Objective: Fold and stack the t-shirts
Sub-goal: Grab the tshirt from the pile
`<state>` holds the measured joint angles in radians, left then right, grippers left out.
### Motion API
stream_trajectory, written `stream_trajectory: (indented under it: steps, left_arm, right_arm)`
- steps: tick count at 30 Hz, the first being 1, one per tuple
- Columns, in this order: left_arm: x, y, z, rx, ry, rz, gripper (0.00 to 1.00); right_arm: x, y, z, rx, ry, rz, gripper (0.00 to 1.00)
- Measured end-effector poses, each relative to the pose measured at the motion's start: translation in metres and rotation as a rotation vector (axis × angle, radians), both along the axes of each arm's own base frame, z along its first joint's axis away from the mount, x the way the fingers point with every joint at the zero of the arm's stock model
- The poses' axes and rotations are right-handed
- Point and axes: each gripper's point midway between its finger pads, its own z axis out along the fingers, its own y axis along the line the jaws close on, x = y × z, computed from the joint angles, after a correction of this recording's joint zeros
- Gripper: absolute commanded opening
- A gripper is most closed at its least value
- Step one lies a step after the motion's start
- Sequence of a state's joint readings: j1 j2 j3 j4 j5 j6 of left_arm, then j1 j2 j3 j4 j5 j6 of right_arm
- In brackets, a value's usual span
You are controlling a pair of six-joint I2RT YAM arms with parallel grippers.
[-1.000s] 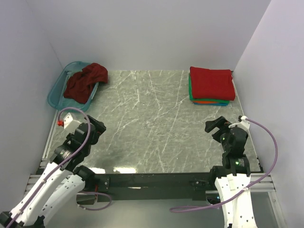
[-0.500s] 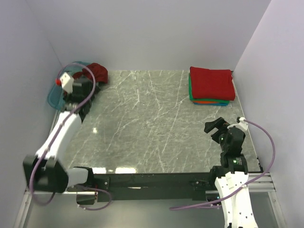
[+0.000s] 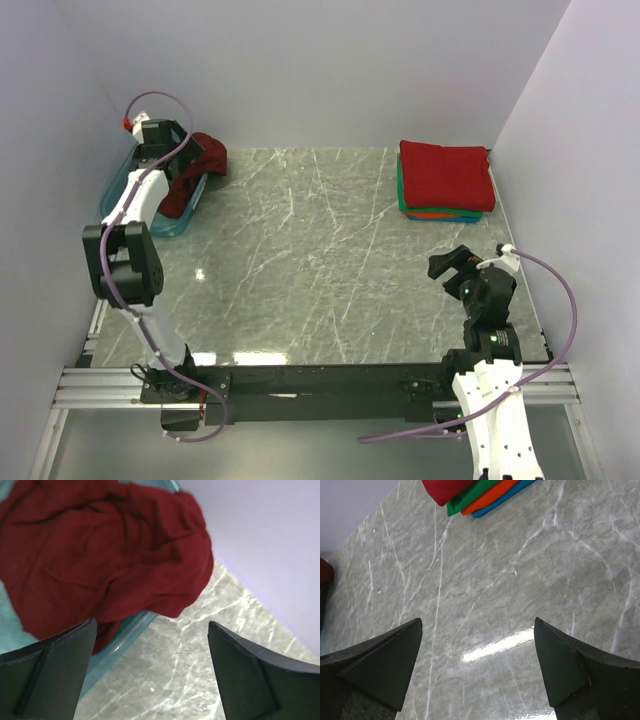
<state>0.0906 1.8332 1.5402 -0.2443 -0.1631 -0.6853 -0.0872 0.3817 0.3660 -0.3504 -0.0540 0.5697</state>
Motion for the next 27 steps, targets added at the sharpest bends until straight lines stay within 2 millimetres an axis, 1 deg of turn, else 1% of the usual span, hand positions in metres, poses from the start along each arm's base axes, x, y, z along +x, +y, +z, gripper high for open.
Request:
stream_trajectory:
  steps: [1, 5, 8, 10, 11, 13, 15, 18, 21, 22, 24, 25, 27]
  left_arm:
    - [0.004, -0.001, -0.006, -0.002, 0.014, -0.011, 0.94]
    - [0.016, -0.003, -0.041, -0.039, 0.075, -0.054, 0.90]
    - [0.016, 0.002, -0.065, -0.078, 0.118, -0.071, 0.89]
    - [0.015, 0.008, -0.076, -0.096, 0.137, -0.070, 0.86]
    - [0.015, 0.011, -0.079, -0.102, 0.142, -0.070, 0.85]
    - [0.015, 0.016, -0.084, -0.114, 0.148, -0.068, 0.79]
    - [0.017, 0.018, -0.086, -0.126, 0.146, -0.077, 0.76]
    - [0.026, 0.015, -0.091, -0.145, 0.141, -0.102, 0.74]
    - [0.031, 0.011, -0.098, -0.165, 0.147, -0.127, 0.67]
    - [0.032, 0.010, -0.100, -0.171, 0.149, -0.133, 0.56]
    - [0.034, 0.008, -0.106, -0.187, 0.156, -0.144, 0.41]
    - [0.035, 0.007, -0.108, -0.195, 0.157, -0.150, 0.30]
    - [0.036, 0.006, -0.110, -0.209, 0.156, -0.158, 0.22]
  right_arm:
    - [0.000, 0.000, -0.001, -0.001, 0.003, 0.002, 0.98]
    - [0.001, 0.002, -0.007, -0.002, 0.029, 0.014, 0.98]
    - [0.001, 0.002, -0.009, -0.001, 0.039, 0.019, 0.98]
    - [0.001, 0.002, -0.009, -0.003, 0.039, 0.021, 0.98]
    - [0.001, 0.002, -0.009, -0.003, 0.039, 0.021, 0.98]
    - [0.001, 0.002, -0.009, -0.003, 0.039, 0.021, 0.98]
    - [0.001, 0.002, -0.009, -0.005, 0.039, 0.021, 0.98]
    - [0.001, 0.002, -0.009, -0.007, 0.039, 0.021, 0.98]
    - [0.001, 0.002, -0.009, -0.007, 0.041, 0.020, 0.98]
    - [0.001, 0.002, -0.010, -0.007, 0.043, 0.019, 0.98]
    - [0.001, 0.001, -0.011, -0.007, 0.049, 0.019, 0.98]
    - [0.001, 0.001, -0.012, -0.007, 0.052, 0.018, 0.99]
    - [0.001, 0.001, -0.013, -0.009, 0.056, 0.017, 0.98]
